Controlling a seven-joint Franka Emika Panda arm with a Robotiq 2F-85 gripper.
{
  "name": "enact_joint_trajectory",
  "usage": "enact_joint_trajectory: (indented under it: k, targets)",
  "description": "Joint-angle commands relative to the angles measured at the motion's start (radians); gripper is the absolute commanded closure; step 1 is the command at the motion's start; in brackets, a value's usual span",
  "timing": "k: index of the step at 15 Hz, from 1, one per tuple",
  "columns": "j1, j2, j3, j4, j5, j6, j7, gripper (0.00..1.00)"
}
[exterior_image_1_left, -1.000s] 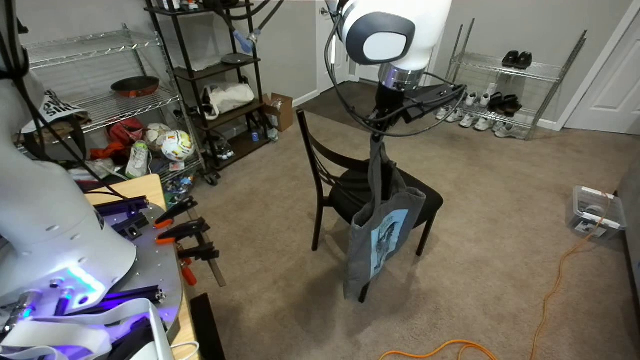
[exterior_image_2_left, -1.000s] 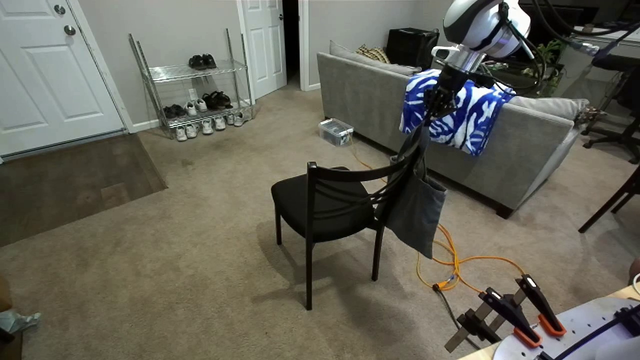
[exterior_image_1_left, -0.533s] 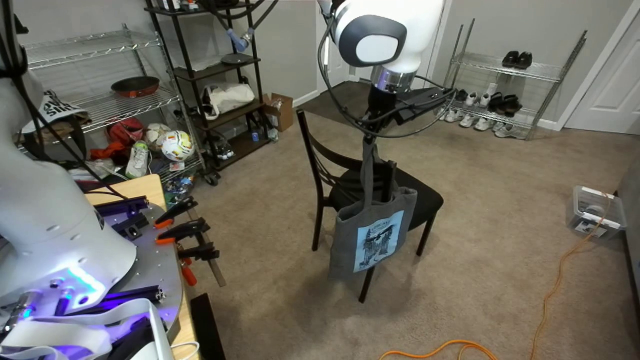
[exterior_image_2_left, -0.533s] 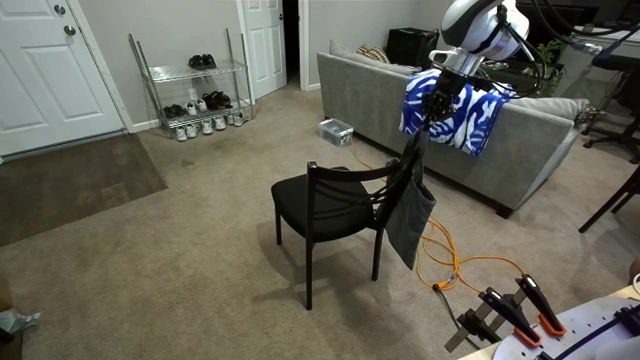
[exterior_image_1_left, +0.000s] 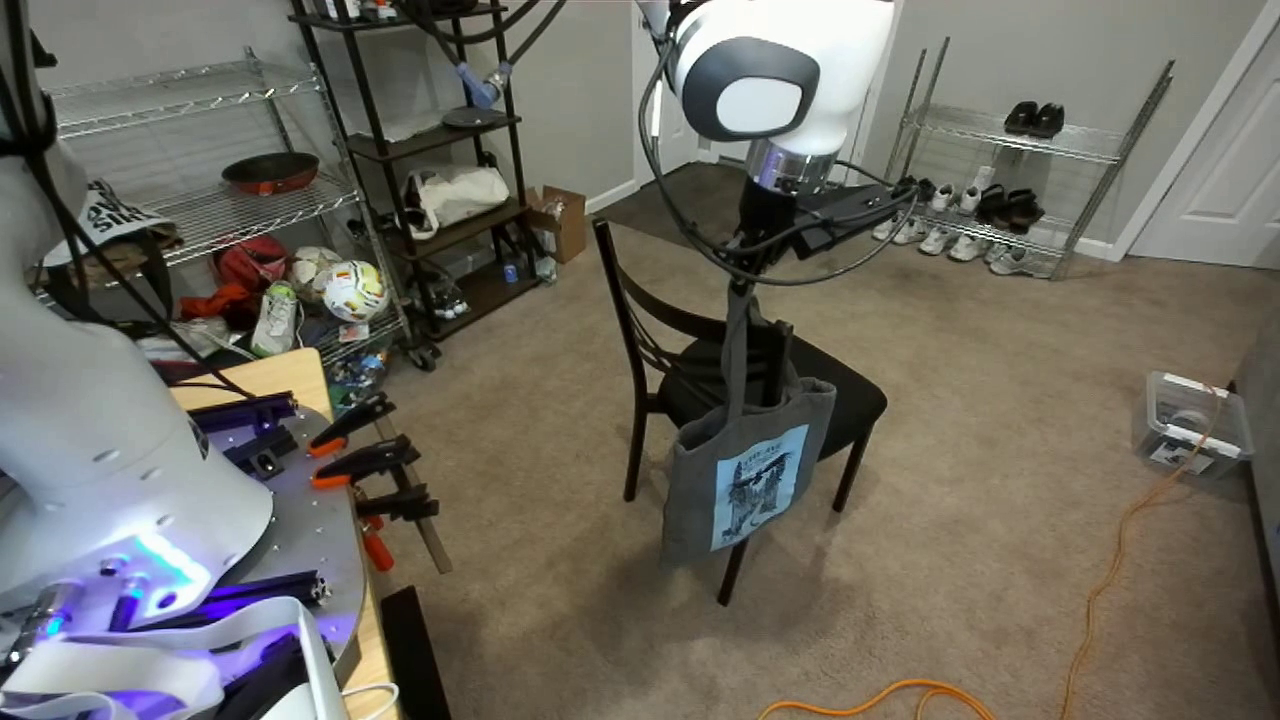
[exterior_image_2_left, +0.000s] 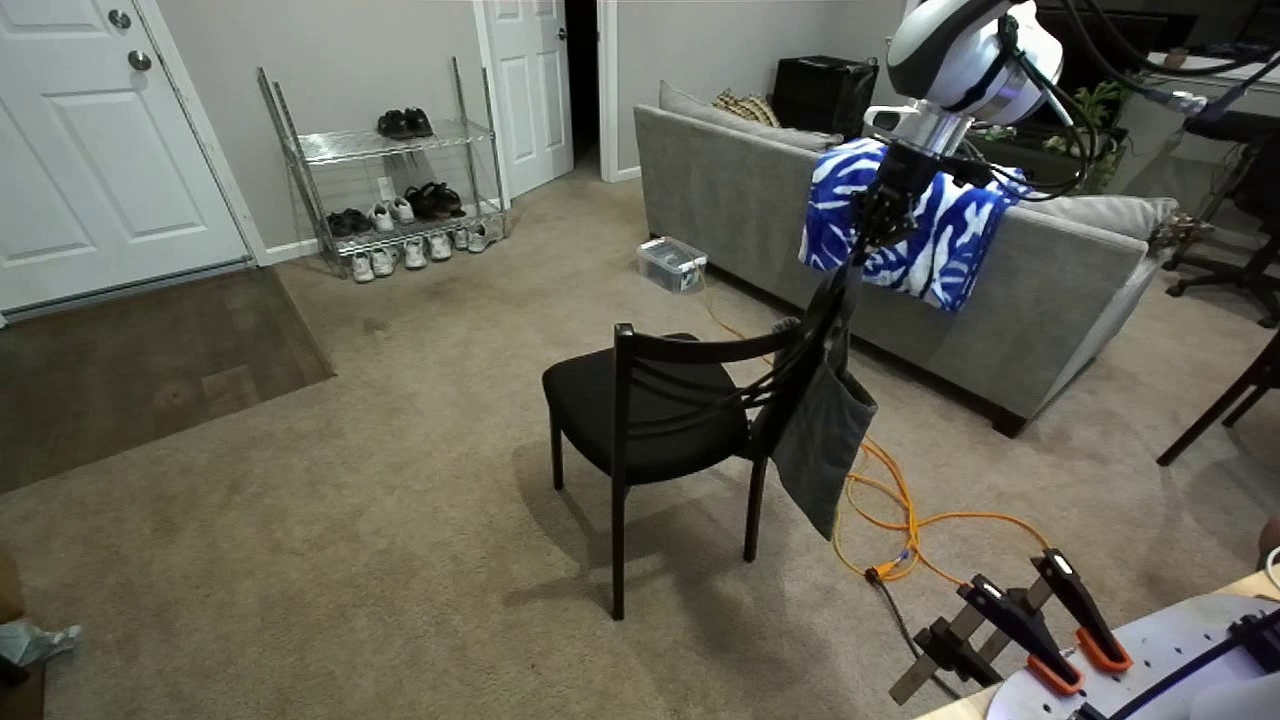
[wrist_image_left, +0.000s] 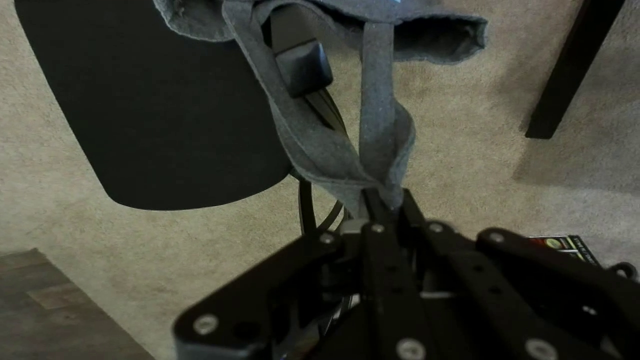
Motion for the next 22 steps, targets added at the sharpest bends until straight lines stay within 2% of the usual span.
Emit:
enact_joint_trajectory:
  k: [1, 13, 14, 15, 18, 19, 21, 22]
  targets:
    - [0.002, 0.0, -0.001, 0.002, 0.0, -0.003, 0.001, 0.92]
    - [0.002, 0.0, -0.001, 0.002, 0.0, -0.003, 0.001, 0.92]
    - [0.002, 0.0, -0.001, 0.002, 0.0, -0.003, 0.001, 0.67]
    - [0.001, 0.003, -0.001, 0.004, 0.001, -0.004, 0.001, 0.66]
    - [-0.002, 0.007, 0.0, 0.007, 0.006, -0.004, 0.003, 0.49]
    - [-0.004, 0.007, 0.002, 0.006, 0.01, 0.0, -0.003, 0.87]
    - [-0.004, 0.006, 0.001, 0.006, 0.009, 0.0, -0.003, 0.89]
    - [-0.004, 0.006, 0.001, 0.007, 0.009, 0.0, -0.004, 0.95]
